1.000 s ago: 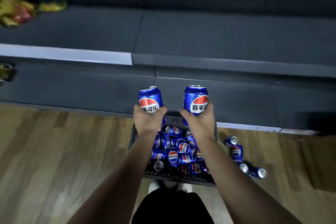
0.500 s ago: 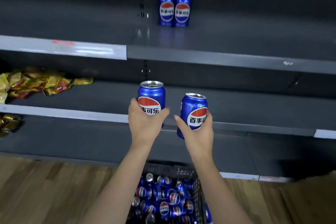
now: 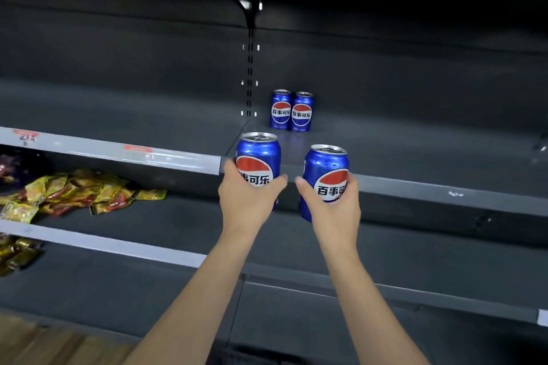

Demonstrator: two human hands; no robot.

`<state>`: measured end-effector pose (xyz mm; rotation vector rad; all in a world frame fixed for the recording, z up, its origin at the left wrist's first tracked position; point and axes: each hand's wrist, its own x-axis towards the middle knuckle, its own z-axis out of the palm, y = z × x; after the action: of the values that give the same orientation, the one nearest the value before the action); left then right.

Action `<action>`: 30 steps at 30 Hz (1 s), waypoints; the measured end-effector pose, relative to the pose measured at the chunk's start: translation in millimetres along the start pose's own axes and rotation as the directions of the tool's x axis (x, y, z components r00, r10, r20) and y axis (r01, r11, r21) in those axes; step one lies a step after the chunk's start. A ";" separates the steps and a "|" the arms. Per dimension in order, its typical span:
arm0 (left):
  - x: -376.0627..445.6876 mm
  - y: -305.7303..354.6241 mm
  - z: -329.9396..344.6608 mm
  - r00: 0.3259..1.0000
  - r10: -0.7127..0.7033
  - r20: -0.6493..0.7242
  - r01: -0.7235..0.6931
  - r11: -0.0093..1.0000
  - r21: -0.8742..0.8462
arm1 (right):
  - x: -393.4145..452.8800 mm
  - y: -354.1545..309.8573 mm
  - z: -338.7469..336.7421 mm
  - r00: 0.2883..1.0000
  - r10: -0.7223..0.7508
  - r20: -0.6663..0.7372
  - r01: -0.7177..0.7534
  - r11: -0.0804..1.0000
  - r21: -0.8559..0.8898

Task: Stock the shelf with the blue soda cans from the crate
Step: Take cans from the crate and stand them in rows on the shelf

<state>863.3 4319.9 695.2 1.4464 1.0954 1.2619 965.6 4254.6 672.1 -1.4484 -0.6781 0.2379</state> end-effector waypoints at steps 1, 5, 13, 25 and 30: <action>5.3 0.9 1.7 1.000 0.009 -0.002 -0.009 1.000 0.005 | 4.7 -2.1 3.0 1.000 -0.007 -0.002 0.007 1.000 -0.001; 33.9 2.8 10.4 0.999 0.043 -0.009 -0.043 0.999 0.025 | 26.5 -5.4 16.1 1.000 -0.019 -0.022 0.019 1.000 -0.004; 115.2 4.8 16.6 0.994 0.042 0.100 -0.044 0.999 0.019 | 78.8 -11.7 63.2 0.992 -0.042 -0.123 0.034 0.997 -0.063; 179.5 -9.4 54.1 0.972 0.036 0.232 -0.031 0.999 -0.027 | 141.9 -0.3 84.9 0.996 -0.009 -0.087 -0.006 0.985 -0.175; 201.3 -25.1 79.8 0.962 0.054 0.266 -0.042 0.998 -0.049 | 178.2 13.1 83.6 0.999 -0.029 -0.044 0.016 0.966 -0.260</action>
<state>958.7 4515.7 704.6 1.5667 0.8517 1.0784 1063.7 4422.0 707.7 -1.6898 -0.7063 0.0988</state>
